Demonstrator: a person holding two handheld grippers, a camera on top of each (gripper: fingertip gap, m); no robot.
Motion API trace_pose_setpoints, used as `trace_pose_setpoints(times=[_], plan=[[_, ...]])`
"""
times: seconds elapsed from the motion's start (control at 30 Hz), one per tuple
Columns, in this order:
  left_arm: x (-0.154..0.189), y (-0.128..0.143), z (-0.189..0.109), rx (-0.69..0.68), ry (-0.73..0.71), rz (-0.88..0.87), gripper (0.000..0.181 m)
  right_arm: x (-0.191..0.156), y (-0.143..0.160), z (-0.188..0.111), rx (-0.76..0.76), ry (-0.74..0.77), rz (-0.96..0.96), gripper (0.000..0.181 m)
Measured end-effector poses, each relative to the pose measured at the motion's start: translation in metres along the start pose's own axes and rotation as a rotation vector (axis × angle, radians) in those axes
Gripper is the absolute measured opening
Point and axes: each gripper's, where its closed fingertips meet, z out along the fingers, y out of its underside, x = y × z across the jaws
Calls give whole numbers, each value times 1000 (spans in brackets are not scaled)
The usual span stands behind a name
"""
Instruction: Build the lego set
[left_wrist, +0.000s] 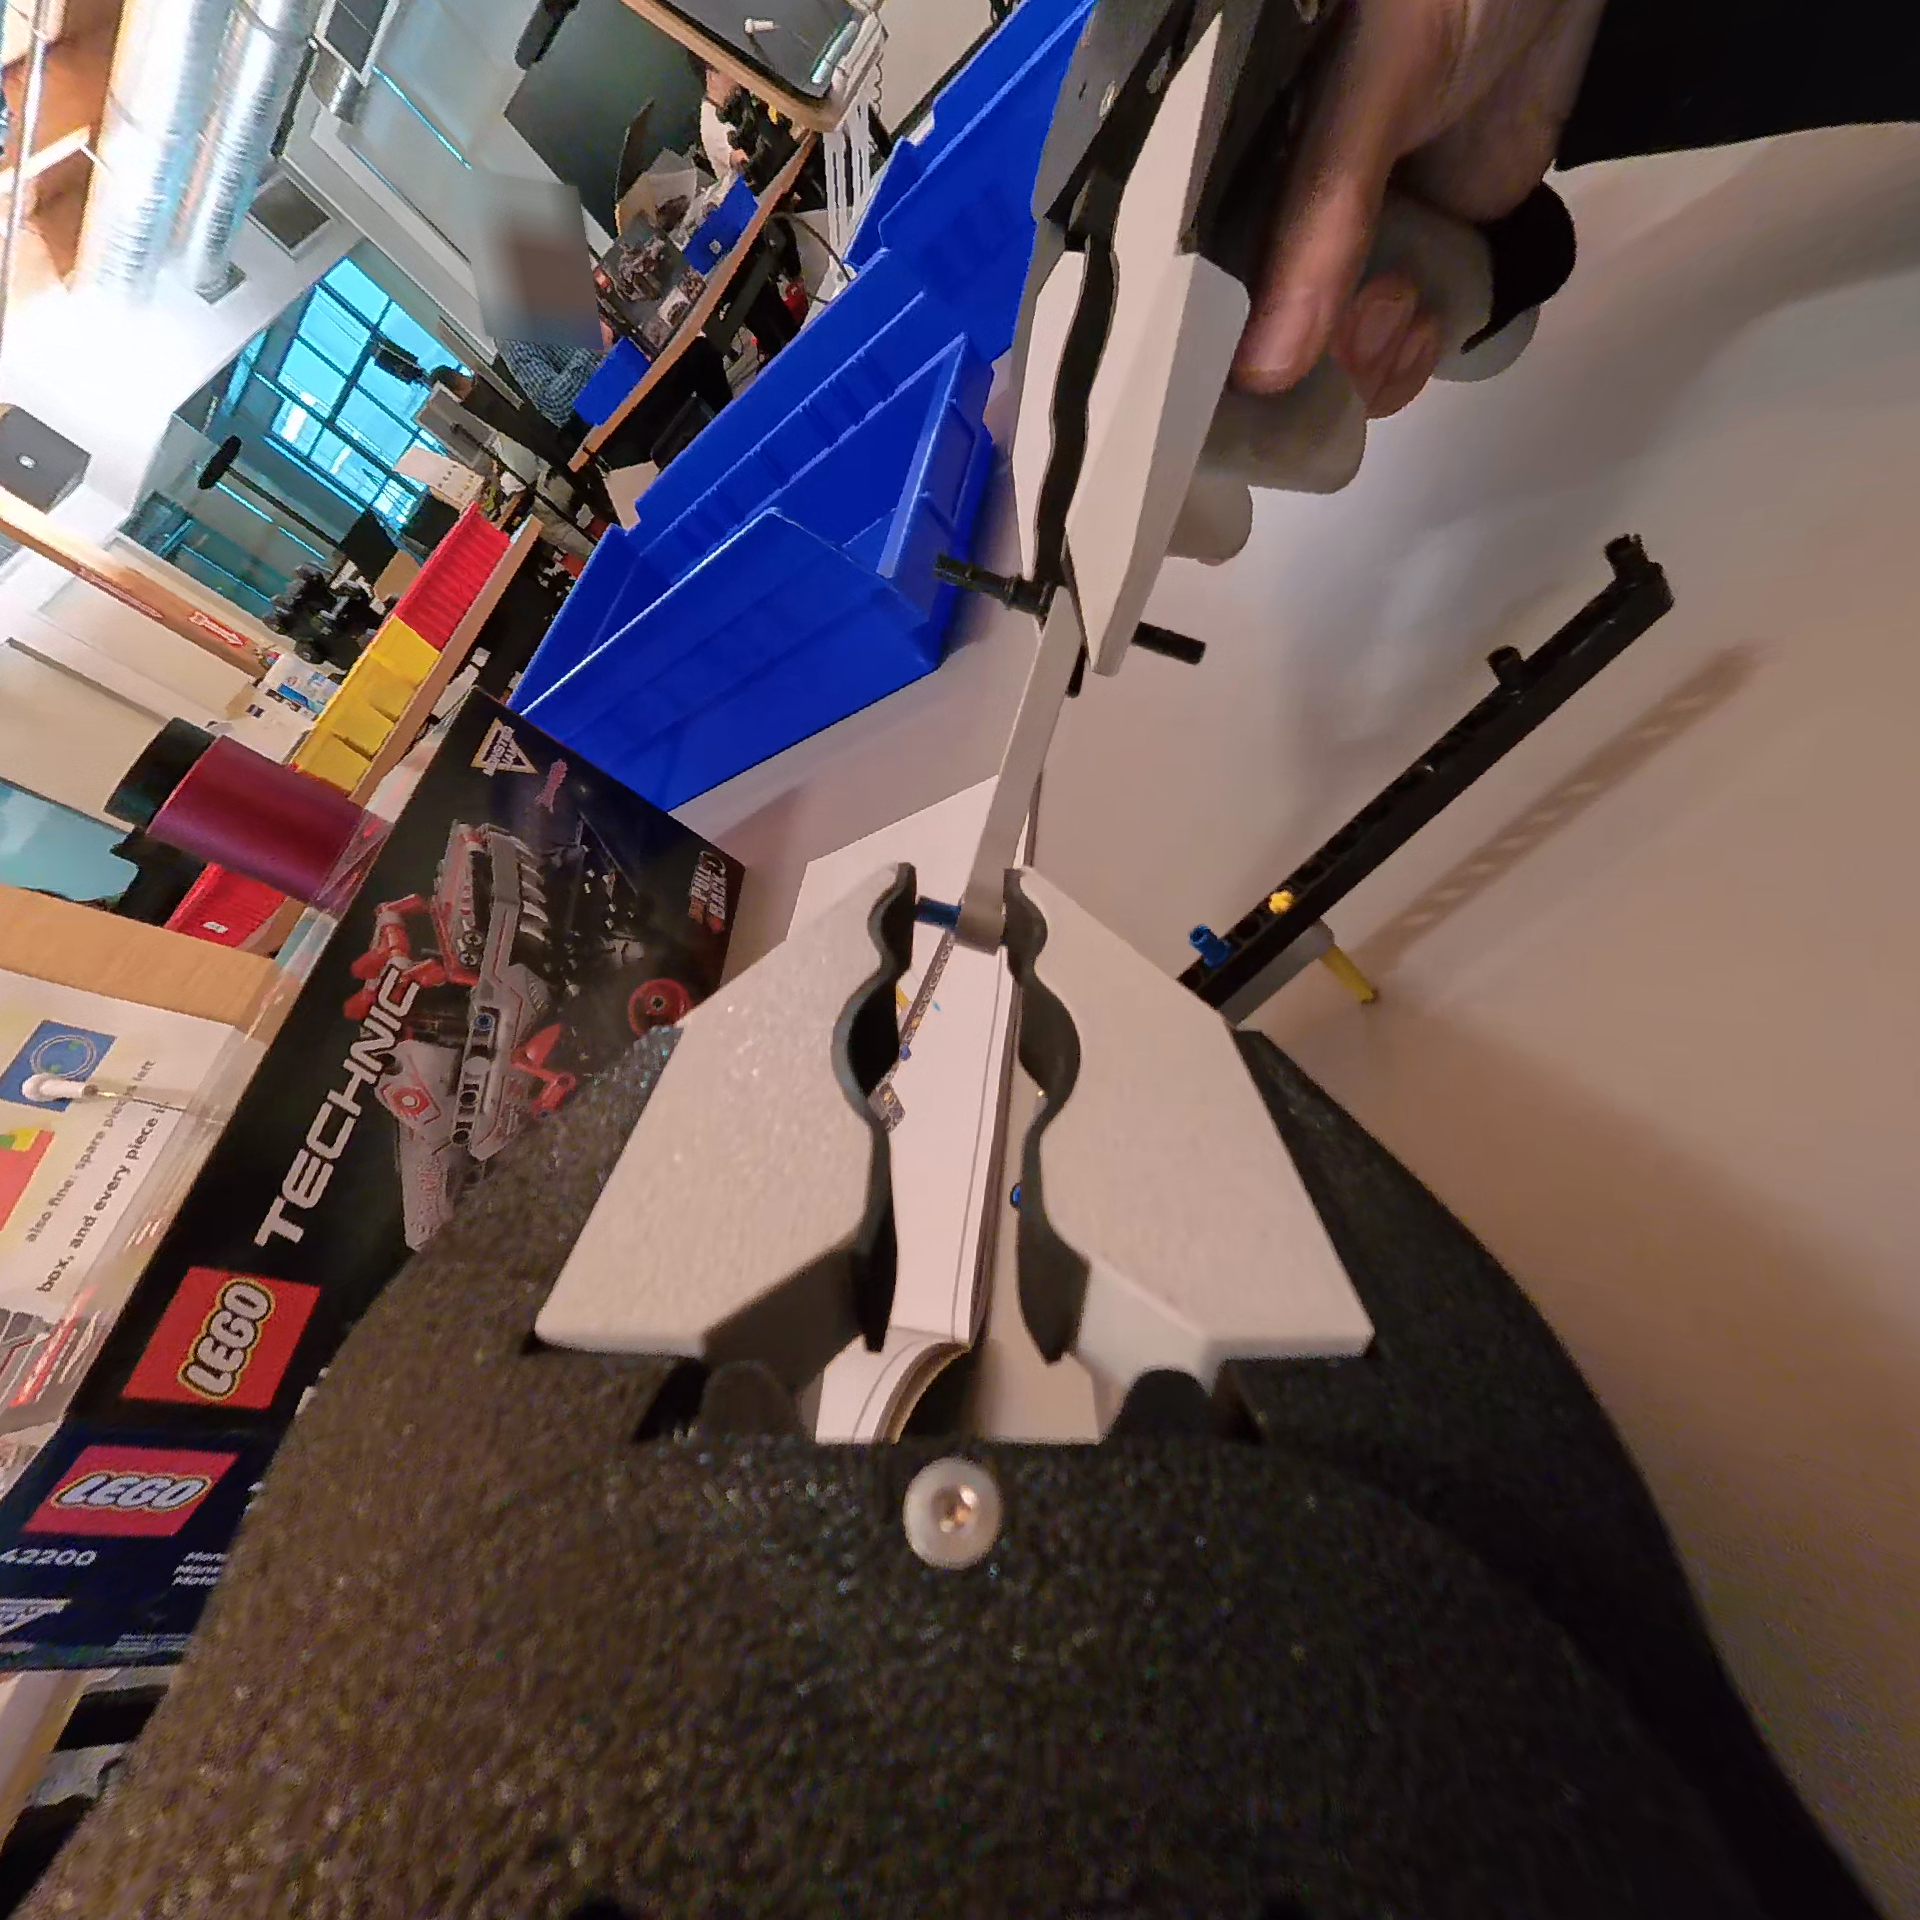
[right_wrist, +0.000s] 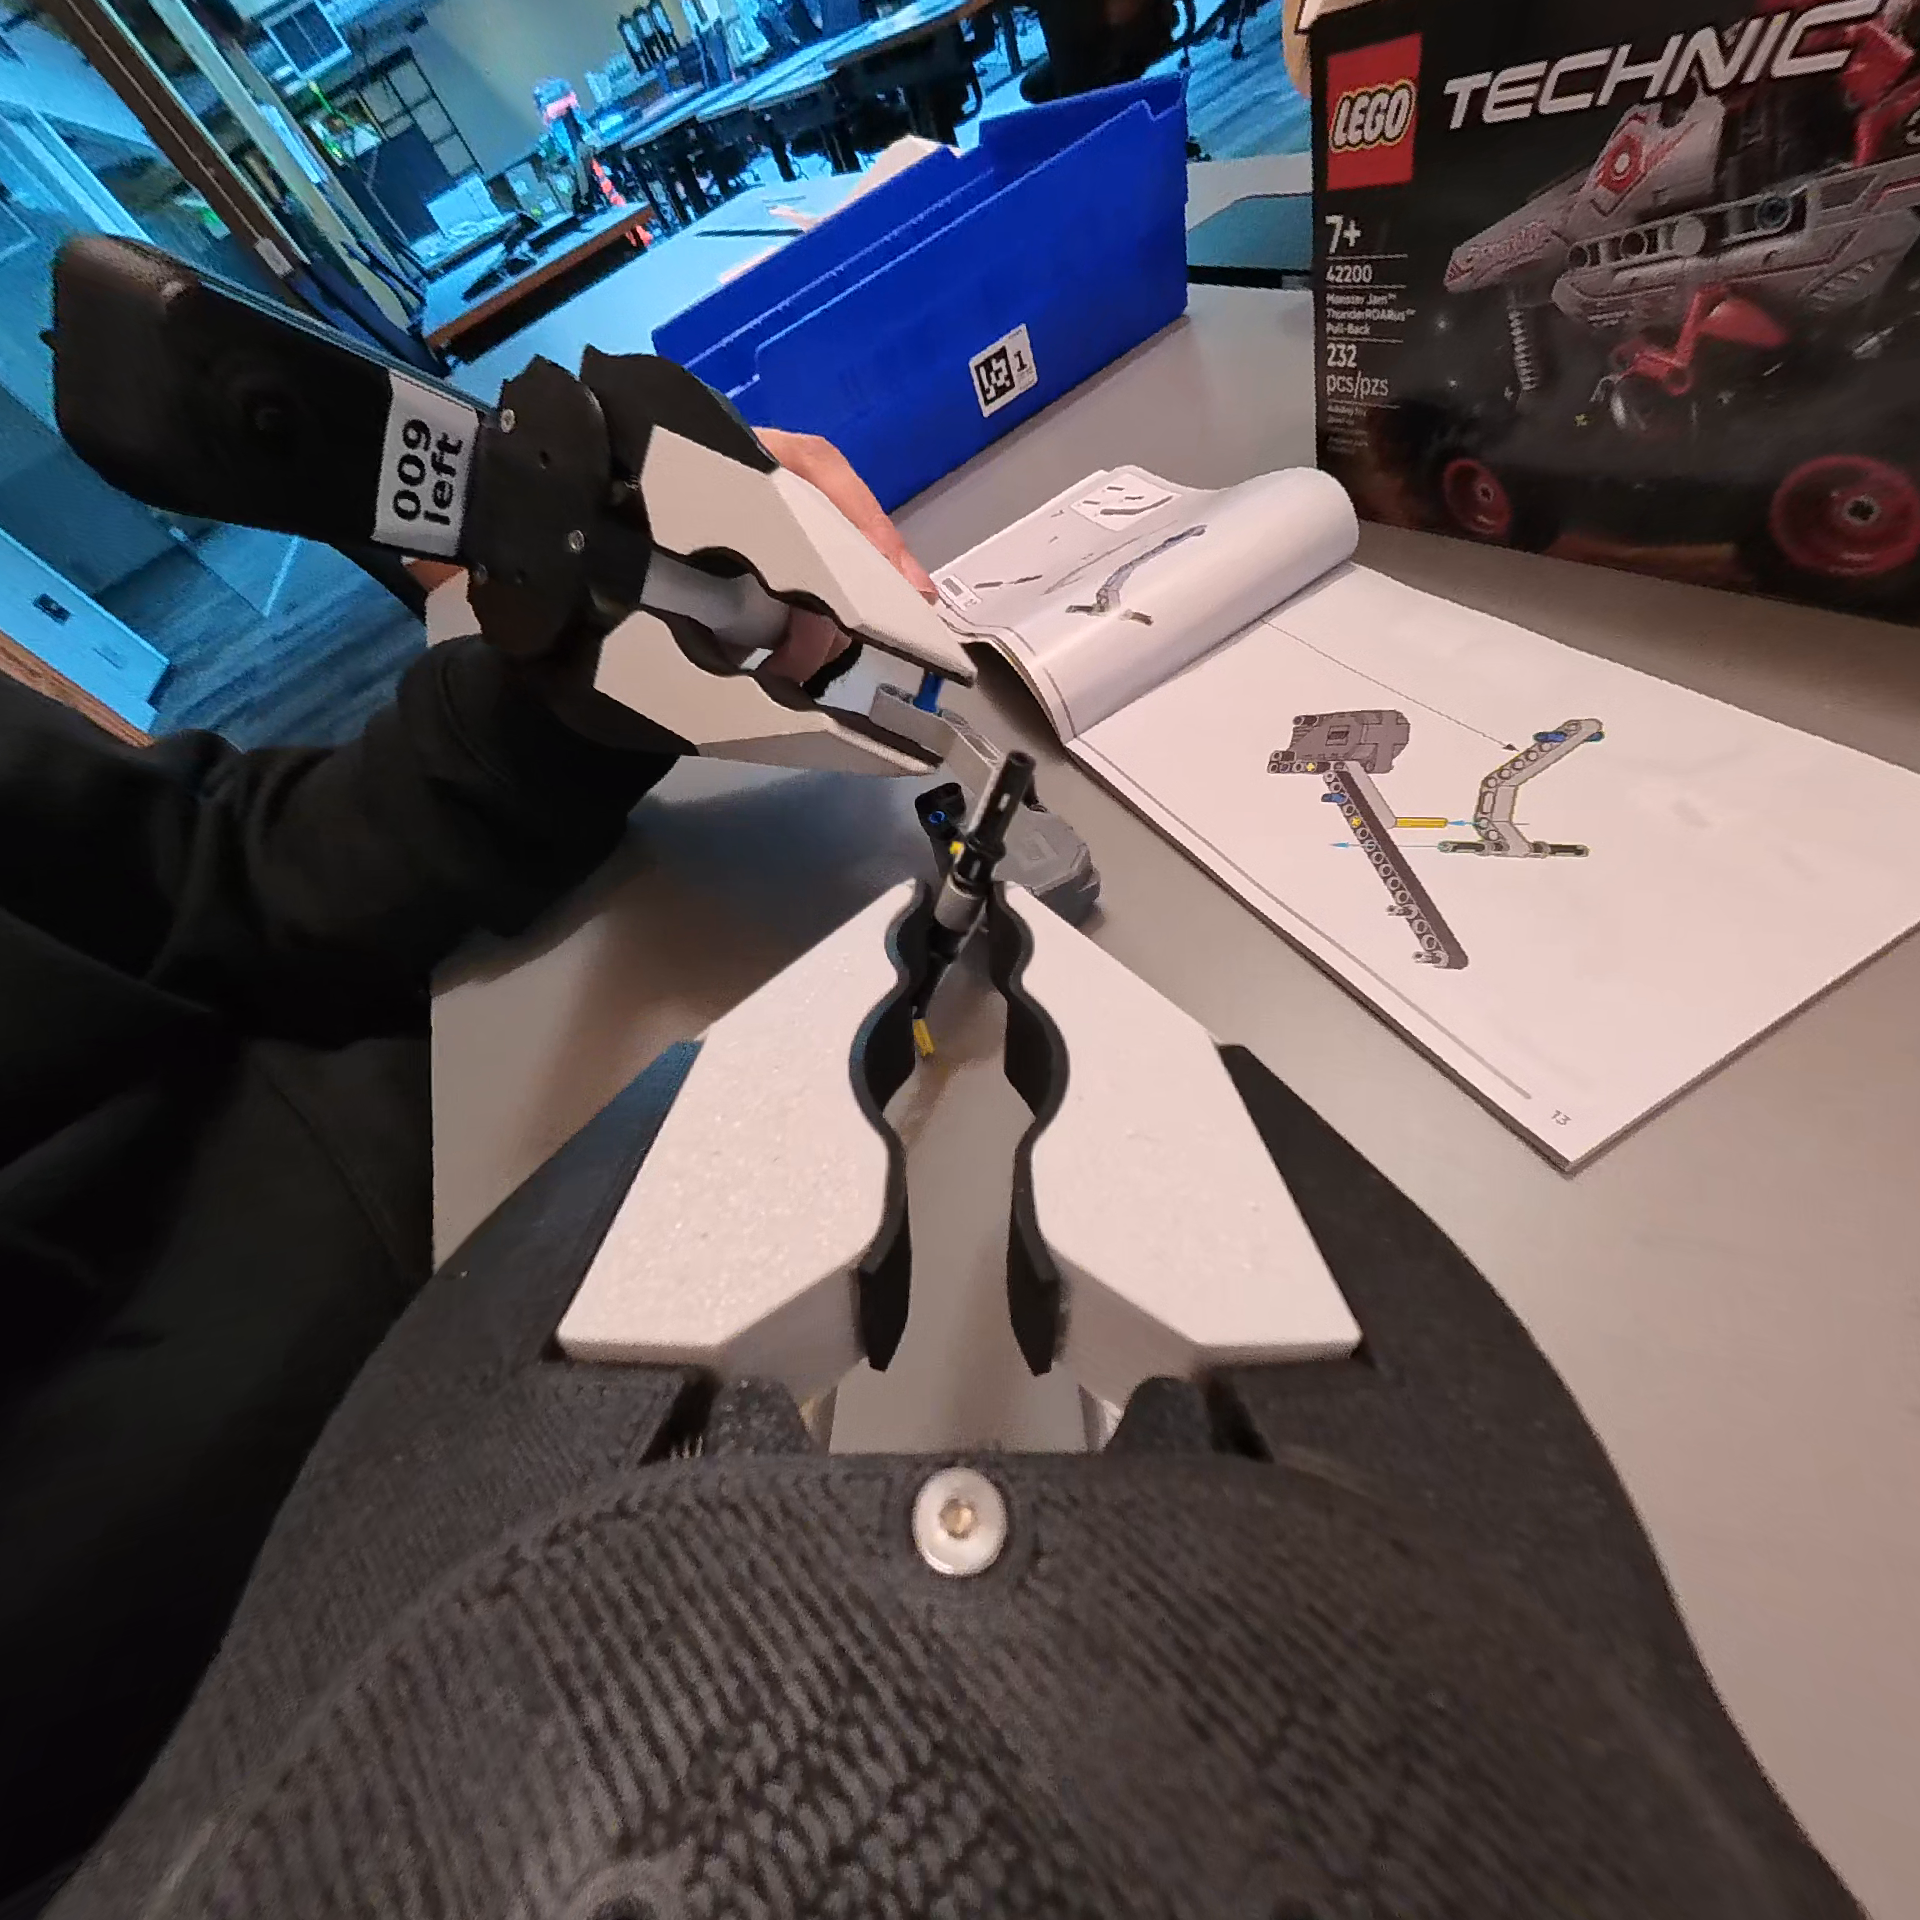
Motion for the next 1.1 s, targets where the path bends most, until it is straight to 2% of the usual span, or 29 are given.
trace_pose_setpoints(times=[0.5,1.1], plan=[[0,-4,0,39,27,-56,15,-1,-1,-2,9,5,-42,9],[3,-1,2,23,40,-62,15,0,0,-2,3,-6,-24,8]])
